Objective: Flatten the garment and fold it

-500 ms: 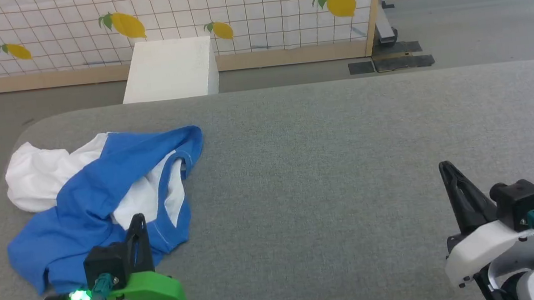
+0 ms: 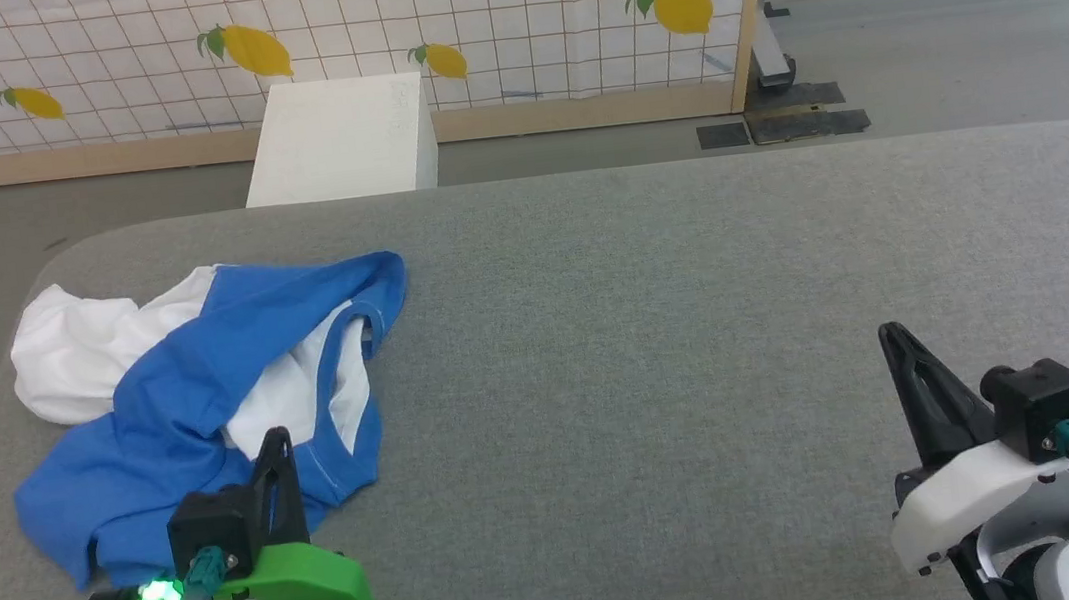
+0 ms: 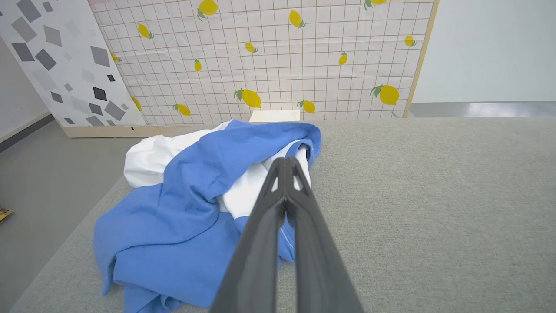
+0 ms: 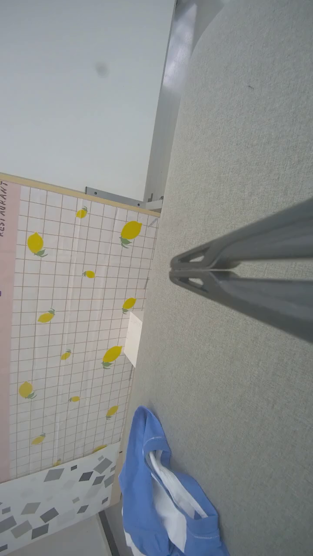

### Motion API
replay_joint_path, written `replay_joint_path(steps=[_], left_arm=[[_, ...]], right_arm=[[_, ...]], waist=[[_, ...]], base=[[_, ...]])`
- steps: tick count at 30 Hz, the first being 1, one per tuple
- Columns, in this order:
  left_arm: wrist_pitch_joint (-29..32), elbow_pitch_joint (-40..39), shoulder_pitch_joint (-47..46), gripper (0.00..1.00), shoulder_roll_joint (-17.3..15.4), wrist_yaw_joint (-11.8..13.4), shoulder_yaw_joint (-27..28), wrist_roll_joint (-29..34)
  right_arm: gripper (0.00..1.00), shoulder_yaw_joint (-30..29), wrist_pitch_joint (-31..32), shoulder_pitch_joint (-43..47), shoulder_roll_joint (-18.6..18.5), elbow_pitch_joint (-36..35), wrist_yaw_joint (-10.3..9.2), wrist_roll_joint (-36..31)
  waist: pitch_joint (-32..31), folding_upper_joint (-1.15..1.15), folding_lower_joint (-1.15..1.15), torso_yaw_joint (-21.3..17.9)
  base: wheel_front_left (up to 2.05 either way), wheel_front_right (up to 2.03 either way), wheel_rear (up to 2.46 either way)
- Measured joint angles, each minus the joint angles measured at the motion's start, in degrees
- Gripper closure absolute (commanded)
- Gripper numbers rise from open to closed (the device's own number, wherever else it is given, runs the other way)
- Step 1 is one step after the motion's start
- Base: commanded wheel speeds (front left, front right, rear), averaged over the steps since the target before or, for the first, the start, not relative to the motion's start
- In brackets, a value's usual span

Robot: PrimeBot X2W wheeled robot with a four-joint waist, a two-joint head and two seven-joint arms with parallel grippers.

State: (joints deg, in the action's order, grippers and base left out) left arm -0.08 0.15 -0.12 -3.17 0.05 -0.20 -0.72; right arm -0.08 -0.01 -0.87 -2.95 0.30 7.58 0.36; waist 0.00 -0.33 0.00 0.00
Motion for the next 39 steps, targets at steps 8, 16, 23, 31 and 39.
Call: replay_joint_path(steps=[8, 16, 23, 31, 39], left_arm=[[0.0, 0.0, 0.0, 1.00, 0.0, 0.0, 0.0, 0.0], [0.0, 0.0, 0.0, 1.00, 0.0, 0.0, 0.0, 0.0], [0.0, 0.0, 0.0, 1.00, 0.0, 0.0, 0.0, 0.0], [0.0, 0.0, 0.0, 1.00, 0.0, 0.0, 0.0, 0.0], [0.0, 0.0, 0.0, 1.00, 0.0, 0.0, 0.0, 0.0]], right_arm=[[1.00, 0.0, 0.0, 0.0, 0.0, 0.0, 0.00, 0.0], [1.00, 0.0, 0.0, 0.0, 0.0, 0.0, 0.00, 0.0], [1.00, 0.0, 0.0, 0.0, 0.0, 0.0, 0.00, 0.0], [1.00, 0.0, 0.0, 0.0, 0.0, 0.0, 0.00, 0.0], [1.00, 0.0, 0.0, 0.0, 0.0, 0.0, 0.00, 0.0]], waist=[[0.0, 0.00, 0.00, 0.0], [0.0, 0.00, 0.00, 0.0], [0.0, 0.00, 0.00, 0.0], [0.0, 0.00, 0.00, 0.0], [0.0, 0.00, 0.00, 0.0]], base=[[0.00, 0.00, 0.00], [0.00, 0.00, 0.00], [0.00, 0.00, 0.00], [0.00, 0.00, 0.00], [0.00, 0.00, 0.00]])
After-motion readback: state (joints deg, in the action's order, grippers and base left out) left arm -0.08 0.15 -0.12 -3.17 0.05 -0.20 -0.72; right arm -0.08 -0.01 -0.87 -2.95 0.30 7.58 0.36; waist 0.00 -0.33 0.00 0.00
